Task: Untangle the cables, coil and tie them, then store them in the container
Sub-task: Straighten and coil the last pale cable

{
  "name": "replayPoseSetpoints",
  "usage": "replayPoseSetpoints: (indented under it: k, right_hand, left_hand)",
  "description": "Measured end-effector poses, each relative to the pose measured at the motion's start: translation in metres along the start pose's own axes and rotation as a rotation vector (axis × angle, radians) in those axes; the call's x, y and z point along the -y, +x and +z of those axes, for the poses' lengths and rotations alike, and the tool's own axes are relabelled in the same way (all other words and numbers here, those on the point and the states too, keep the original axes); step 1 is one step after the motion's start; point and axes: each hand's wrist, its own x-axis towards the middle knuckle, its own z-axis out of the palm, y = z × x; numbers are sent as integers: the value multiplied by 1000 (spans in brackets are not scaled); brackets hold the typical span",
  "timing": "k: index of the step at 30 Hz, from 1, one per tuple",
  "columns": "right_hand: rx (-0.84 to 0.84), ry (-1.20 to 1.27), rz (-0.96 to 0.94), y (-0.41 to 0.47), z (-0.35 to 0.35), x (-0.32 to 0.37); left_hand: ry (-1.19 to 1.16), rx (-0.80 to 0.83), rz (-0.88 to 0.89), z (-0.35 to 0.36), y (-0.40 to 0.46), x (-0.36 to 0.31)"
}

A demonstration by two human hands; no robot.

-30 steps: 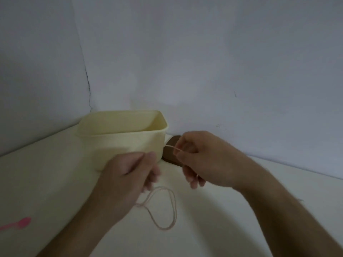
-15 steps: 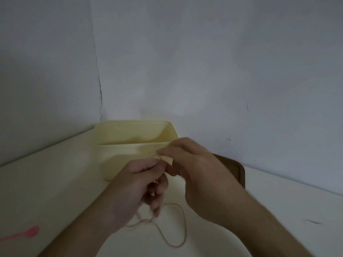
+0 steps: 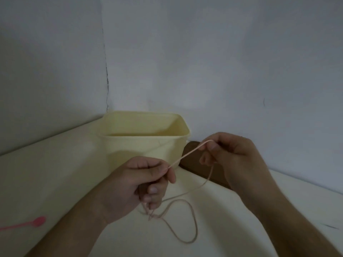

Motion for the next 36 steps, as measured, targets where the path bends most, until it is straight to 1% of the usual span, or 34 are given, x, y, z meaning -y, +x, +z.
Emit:
replayPoseSetpoints:
  k: [2, 3, 4, 5, 6, 9, 11, 13, 14, 16, 17, 18, 19, 21, 23, 25, 27, 30, 32, 34, 36]
  right_hand:
    - [14, 351, 150, 2, 3, -2]
    - [48, 530, 229, 2, 4, -2]
    - [88, 650, 288, 2, 5, -1]
    - [126, 697, 325, 2, 4, -1]
    - [154, 689, 333, 2, 3, -2]
    - [166, 575, 268, 4, 0, -8]
    - [168, 522, 235, 1, 1, -11]
    - [202, 459, 205, -5, 9, -12]
    - [220, 381, 179, -9, 15, -12]
    - [254, 140, 82, -18, 28, -10]
    - [290, 18, 30, -22, 35, -8]
    - [329, -76, -8, -26, 41, -7]
    - [363, -133, -34, -30, 45, -5]
    - [395, -207, -85, -34, 50, -3]
    - [401, -282, -145, -36, 51, 0]
    - [380, -334, -184, -37, 51, 1]
    - [341, -352, -171, -36, 48, 0]
    - [325, -344, -140, -36, 45, 3]
    - [322, -332, -154, -36, 45, 5]
    - [364, -346, -180, -38, 48, 6]
    - [408, -392, -217, -40, 51, 5]
  left_hand:
    - [-26, 16, -20, -2, -1, 1]
    - [-55, 31, -26, -3, -2, 1]
    - [-90, 52, -30, -5, -2, 2]
    - [-128, 78, -32, -6, -3, 2]
    - [-174, 109, -32, -8, -3, 2]
    - [-325, 237, 23, -10, -5, -1]
    - [-459, 284, 97, -11, -3, -2]
    - [-587, 280, 208, -13, -2, 0]
    - [-610, 235, 271, -12, -2, 0]
    - [-569, 98, 324, -1, 4, 1]
    - [-491, -76, 348, 0, 4, 0]
    - [-350, -273, 406, 1, 3, 1]
    - [-236, -373, 436, 1, 4, 0]
    - [-28, -401, 440, 3, 5, 1]
    - [184, -433, 399, 5, 5, 7]
    - [277, -448, 353, 9, 5, 8]
    - [218, -435, 327, 11, 5, 7]
    - [-13, -474, 330, 7, 3, 0]
    - [-109, -497, 342, 5, 2, -3]
    - [-97, -484, 331, 5, 1, -1]
    - [84, -513, 296, 7, 4, 6]
